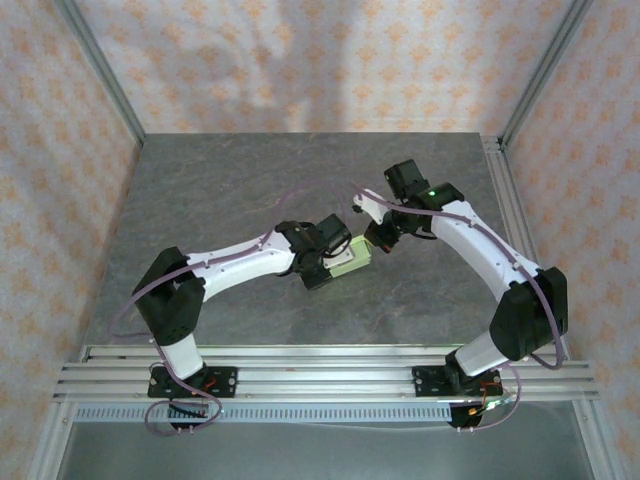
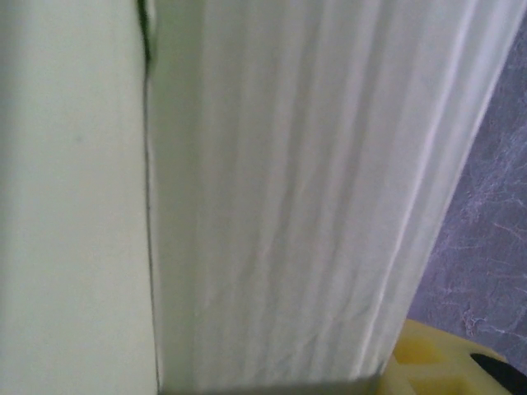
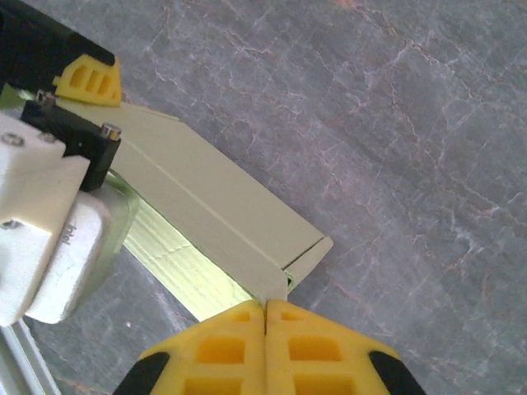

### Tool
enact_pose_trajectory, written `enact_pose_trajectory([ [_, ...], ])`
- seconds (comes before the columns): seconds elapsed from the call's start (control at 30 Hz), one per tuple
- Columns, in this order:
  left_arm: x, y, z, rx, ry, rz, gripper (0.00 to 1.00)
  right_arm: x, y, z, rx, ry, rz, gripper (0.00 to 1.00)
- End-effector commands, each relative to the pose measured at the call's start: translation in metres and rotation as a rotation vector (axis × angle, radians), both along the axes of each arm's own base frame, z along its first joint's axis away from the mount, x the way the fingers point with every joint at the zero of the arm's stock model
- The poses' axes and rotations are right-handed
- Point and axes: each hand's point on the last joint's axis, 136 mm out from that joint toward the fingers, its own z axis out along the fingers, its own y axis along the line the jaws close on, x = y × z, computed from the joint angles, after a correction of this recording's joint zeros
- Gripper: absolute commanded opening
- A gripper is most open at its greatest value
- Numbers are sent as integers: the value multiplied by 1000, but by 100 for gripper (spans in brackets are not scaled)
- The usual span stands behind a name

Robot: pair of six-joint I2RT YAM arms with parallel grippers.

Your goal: Fold the paper box

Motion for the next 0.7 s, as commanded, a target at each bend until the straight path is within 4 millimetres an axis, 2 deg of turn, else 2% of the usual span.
enact_pose_trajectory([
  [0.0, -7, 4, -8, 28, 60, -12, 47, -1, 0, 7, -12, -6, 6, 0],
  [0.13, -1, 1, -6, 20, 39, 13, 49, 4, -1, 10, -4, -21, -55, 0],
  [0.27, 3, 0, -6, 26, 35, 36, 49, 11, 0, 14, 45, -7, -199, 0],
  [0.53, 3, -2, -8, 33, 47, 40, 49, 3, 5, 7, 121, 17, -425, 0],
  [0.67, 3, -4, -8, 26, 52, 43, 49, 3, 0, 3, 197, 39, -573, 0],
])
